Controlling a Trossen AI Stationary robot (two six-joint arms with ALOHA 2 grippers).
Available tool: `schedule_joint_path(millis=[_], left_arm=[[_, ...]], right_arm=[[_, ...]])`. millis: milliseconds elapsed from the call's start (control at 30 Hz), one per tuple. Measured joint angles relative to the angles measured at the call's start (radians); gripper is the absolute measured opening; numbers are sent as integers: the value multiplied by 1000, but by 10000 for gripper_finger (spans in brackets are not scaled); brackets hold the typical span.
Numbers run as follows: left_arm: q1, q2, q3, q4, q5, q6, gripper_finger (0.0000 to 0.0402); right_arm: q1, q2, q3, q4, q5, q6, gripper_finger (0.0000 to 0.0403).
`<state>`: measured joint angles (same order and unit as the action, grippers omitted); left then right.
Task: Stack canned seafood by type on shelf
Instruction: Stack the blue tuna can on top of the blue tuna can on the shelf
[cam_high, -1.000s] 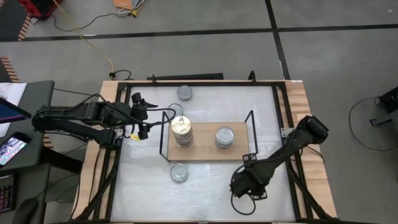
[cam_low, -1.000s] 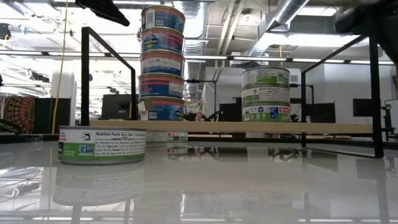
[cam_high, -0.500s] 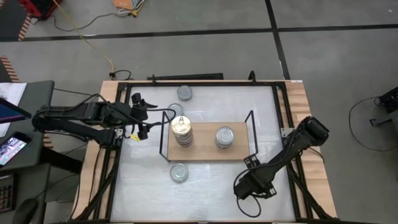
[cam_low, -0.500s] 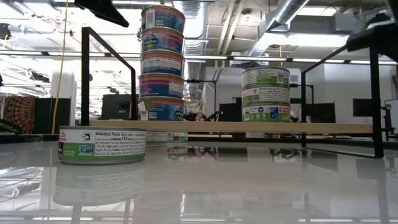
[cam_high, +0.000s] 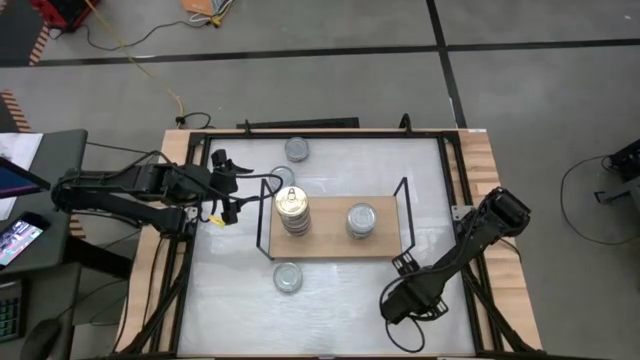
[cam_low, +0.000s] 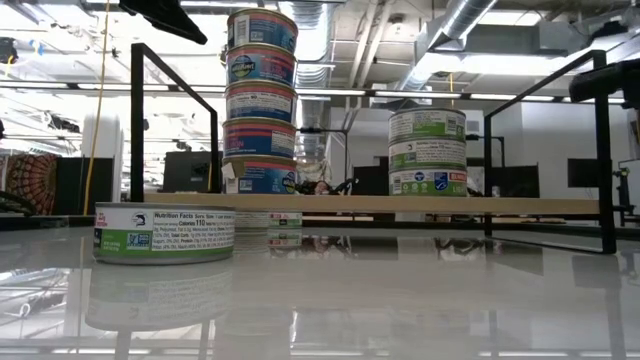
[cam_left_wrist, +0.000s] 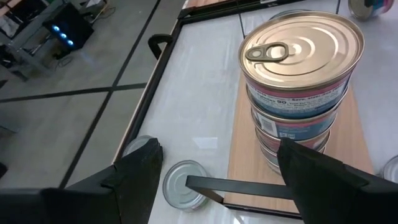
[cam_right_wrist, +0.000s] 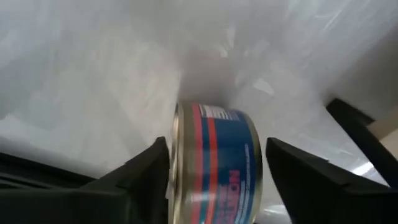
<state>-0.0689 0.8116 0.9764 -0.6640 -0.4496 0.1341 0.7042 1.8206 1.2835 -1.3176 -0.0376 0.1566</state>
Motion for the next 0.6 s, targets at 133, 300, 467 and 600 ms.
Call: schedule_joint_path(millis=[133,300,467,600], left_arm=[[0,0,0,-1,0,0,302],[0,0,0,-7,0,-4,302],[0,0,0,-15,0,-8,302],[1,0,0,-16,-1,-8,302]], right_arm=[[0,0,0,-1,-11,0,239],[10,0,0,3,-15,-5,165],[-4,0,20,57,-17,88,129],[-34,0,85,12,-17,284,137]])
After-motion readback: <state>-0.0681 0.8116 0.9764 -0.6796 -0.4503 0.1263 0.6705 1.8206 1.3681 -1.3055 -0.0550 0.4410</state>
